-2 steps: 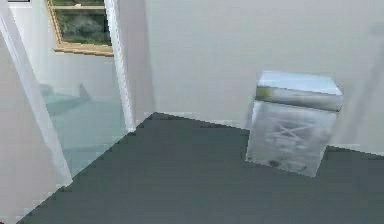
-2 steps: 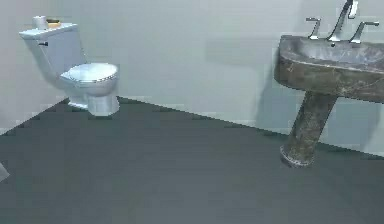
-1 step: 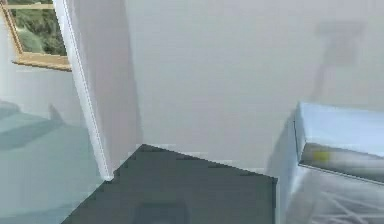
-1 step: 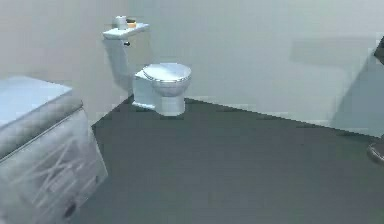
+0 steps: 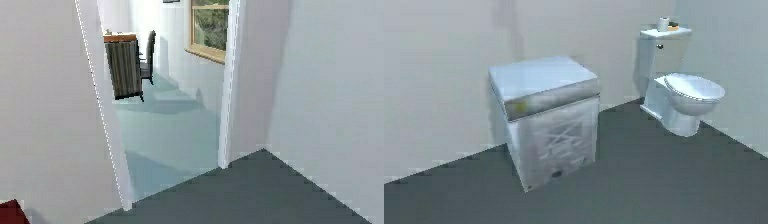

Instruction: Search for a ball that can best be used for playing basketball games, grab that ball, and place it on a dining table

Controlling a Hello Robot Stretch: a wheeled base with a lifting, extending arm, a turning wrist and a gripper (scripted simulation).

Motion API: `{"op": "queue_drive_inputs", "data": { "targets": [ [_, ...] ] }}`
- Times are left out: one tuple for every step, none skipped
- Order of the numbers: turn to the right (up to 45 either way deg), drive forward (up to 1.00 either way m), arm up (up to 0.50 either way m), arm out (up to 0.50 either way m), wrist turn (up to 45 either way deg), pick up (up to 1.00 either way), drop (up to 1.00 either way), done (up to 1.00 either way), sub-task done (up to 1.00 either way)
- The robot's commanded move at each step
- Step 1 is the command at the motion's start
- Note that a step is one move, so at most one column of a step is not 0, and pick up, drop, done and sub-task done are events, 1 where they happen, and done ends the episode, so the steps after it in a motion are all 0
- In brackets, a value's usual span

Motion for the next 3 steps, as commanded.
{"op": "queue_drive_inputs", "data": {
  "targets": [
    [0.0, 1.0, 0.0, 0.0, 0.0, 0.0, 0.0, 0.0, 0.0],
    [-15.0, 0.0, 0.0, 0.0, 0.0, 0.0, 0.0, 0.0, 0.0],
    [0.0, 0.1, 0.0, 0.0, 0.0, 0.0, 0.0, 0.0, 0.0]
  ]
}}
